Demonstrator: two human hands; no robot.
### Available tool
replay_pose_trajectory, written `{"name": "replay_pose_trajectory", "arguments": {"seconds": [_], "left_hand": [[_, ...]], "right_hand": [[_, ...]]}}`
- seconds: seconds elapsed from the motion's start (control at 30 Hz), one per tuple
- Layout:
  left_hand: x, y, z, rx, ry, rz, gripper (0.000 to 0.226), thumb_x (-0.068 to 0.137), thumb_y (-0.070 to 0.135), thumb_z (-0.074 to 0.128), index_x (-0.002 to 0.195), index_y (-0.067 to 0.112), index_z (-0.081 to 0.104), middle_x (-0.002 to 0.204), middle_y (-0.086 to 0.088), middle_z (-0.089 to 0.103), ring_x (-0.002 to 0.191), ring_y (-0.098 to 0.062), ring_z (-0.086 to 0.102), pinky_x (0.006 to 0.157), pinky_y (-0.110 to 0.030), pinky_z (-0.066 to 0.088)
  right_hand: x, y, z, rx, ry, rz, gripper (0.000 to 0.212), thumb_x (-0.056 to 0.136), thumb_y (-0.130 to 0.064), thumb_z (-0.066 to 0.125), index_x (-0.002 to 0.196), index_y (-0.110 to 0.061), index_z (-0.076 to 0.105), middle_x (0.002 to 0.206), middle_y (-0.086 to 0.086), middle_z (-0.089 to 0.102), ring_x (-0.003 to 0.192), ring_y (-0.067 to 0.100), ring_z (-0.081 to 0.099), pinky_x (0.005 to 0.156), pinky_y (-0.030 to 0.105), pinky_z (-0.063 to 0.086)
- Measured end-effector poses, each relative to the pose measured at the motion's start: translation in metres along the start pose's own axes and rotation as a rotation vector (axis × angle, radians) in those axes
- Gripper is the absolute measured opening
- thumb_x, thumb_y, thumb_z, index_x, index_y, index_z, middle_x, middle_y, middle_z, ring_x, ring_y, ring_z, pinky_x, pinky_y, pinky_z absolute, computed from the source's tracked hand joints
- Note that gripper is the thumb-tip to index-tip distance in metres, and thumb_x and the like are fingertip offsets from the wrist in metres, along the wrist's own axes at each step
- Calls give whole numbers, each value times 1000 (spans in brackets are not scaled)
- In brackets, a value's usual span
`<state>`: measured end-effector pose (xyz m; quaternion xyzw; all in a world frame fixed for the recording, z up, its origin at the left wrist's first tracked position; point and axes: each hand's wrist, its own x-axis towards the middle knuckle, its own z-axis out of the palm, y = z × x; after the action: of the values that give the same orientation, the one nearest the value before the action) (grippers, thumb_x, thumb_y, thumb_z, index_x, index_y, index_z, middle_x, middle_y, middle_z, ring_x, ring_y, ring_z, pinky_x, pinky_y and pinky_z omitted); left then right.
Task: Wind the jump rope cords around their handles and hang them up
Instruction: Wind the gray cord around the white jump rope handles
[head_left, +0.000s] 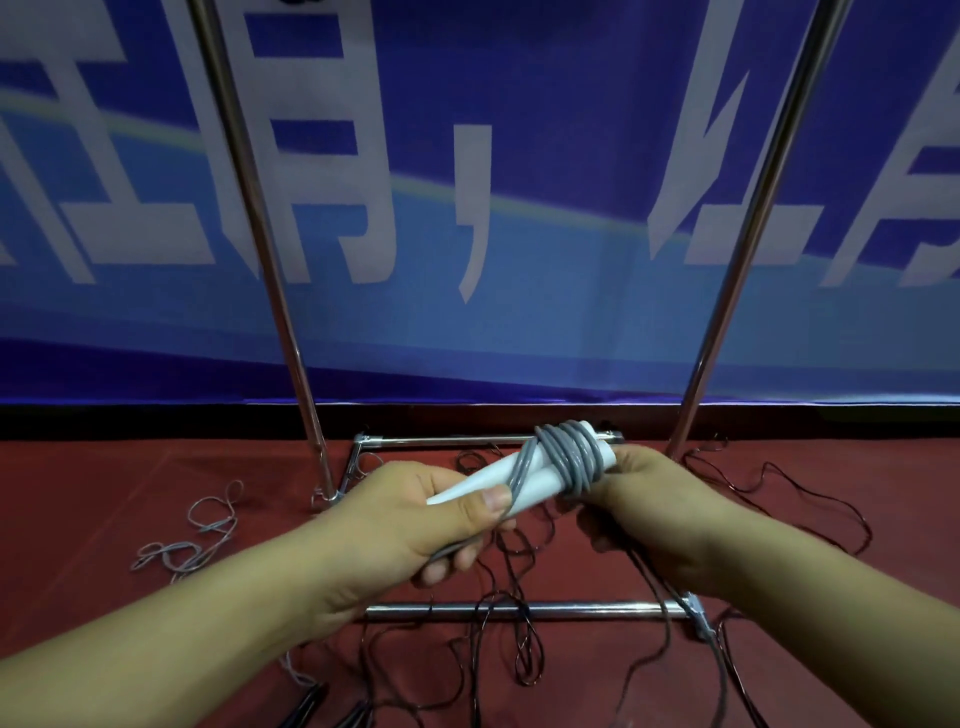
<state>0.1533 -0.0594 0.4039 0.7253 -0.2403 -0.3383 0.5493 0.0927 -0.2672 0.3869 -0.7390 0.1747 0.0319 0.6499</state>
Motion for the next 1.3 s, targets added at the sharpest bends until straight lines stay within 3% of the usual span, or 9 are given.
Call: {"name": "replay_pose_trajectory", "arguments": {"seconds": [0.13,0.3,0.67,0.77,0.87,0.97,1.13,1.2,1.3], "left_hand": [[9,-8,-2,-121,171,-19,45,75,49,66,87,7,76,57,-1,55,42,-8,40,47,-21,28],[22,-17,-12,-172,306,-57,37,85,43,67,88,7,75,59,-2,55,43,-10,41,43,-19,32],[30,-19,-21,-367,420,-106,35,94,35,65,97,0,72,57,0,50,41,-9,36,40,-19,29],[31,-27,-28,-229,457,-93,34,94,37,66,91,3,73,56,0,51,40,-9,36,38,-19,30],[33,-34,-31,9,504,-55,37,93,38,68,68,10,67,50,1,50,38,-9,35,41,-20,29],[37,-39,-34,180,573,-23,45,90,41,71,55,13,61,43,5,47,38,-9,35,46,-23,29],[43,-45,-38,339,583,-15,46,87,43,73,60,8,62,48,2,46,49,-19,39,55,-32,31],[45,-46,-39,406,587,-27,42,88,43,72,62,10,65,49,3,48,50,-19,42,54,-31,34],[46,-45,-42,512,586,-48,38,89,44,70,70,12,70,53,2,52,52,-18,47,54,-28,36]], "right_hand": [[-1,0,7,14,-33,10,29,100,-18,56,77,-11,72,66,2,66,54,9,51,52,20,42],[-4,-5,18,1,-86,36,18,99,-17,58,101,-6,72,68,-2,63,56,9,50,61,25,42],[-11,-7,32,-42,-208,92,13,103,-12,50,111,-10,59,72,6,65,54,16,54,50,24,44],[-9,-5,34,-109,-170,29,16,102,-15,52,109,-7,65,67,1,59,57,14,51,52,23,43],[-6,-6,34,-118,-166,8,21,100,-21,58,100,0,63,67,2,55,53,11,45,51,22,38],[-4,-7,34,-125,-189,-11,16,98,-25,60,93,-10,64,72,7,50,52,11,39,50,22,33],[-2,-6,35,-190,-168,-8,20,96,-25,61,85,-9,64,72,8,49,54,12,37,52,25,31],[-1,-6,32,-208,-137,-15,27,95,-22,61,92,5,63,70,8,49,57,14,38,54,27,30],[-2,-7,27,-232,-104,-17,26,95,-17,59,100,7,66,65,5,50,56,13,38,53,25,31]]}}
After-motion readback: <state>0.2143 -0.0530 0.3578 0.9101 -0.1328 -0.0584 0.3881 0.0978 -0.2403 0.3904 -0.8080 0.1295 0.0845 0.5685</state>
